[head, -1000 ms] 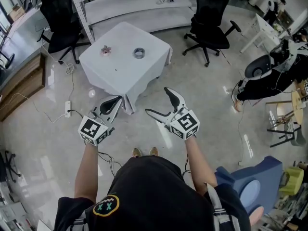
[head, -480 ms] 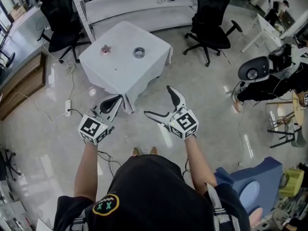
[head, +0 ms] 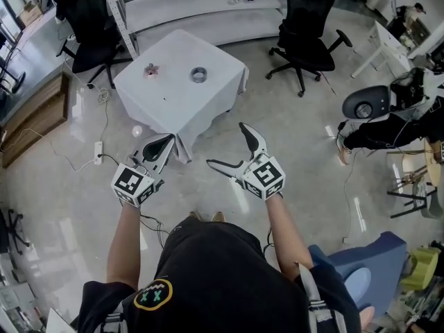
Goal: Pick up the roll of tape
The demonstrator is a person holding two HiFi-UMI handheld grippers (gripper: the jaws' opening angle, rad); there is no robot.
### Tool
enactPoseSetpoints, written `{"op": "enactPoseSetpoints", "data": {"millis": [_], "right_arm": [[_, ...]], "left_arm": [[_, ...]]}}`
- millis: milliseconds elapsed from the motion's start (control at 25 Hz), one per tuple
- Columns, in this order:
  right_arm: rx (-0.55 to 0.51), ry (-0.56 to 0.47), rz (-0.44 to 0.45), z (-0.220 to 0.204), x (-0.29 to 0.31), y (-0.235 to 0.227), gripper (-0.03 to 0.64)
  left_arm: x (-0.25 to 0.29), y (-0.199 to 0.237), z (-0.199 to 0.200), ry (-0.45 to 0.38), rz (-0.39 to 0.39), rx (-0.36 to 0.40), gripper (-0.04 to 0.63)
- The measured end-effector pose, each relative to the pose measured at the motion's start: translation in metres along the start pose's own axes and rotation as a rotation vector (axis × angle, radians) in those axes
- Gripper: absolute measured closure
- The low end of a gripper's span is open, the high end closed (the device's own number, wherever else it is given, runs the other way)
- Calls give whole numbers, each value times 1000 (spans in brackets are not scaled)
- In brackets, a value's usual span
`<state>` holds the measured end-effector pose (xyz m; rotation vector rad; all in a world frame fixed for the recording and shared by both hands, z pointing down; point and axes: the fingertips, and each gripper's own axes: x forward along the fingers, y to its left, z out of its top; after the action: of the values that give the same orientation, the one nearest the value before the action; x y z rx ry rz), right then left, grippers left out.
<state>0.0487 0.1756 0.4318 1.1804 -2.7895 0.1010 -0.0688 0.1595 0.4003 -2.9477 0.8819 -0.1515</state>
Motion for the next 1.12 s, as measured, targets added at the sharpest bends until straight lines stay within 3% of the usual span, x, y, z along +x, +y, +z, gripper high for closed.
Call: {"op": "enactPoseSetpoints", "data": {"millis": [280, 520, 1120], "right_arm": [[5, 0, 13, -5, -1, -16, 18], [7, 6, 12, -11, 17, -41, 18], [-2, 38, -18, -3, 132, -147, 18]], "left_arm": [[15, -5, -3, 10, 3, -2, 580], [37, 16, -11, 13, 0, -4, 580], [129, 154, -26, -16, -34, -31, 580]]}}
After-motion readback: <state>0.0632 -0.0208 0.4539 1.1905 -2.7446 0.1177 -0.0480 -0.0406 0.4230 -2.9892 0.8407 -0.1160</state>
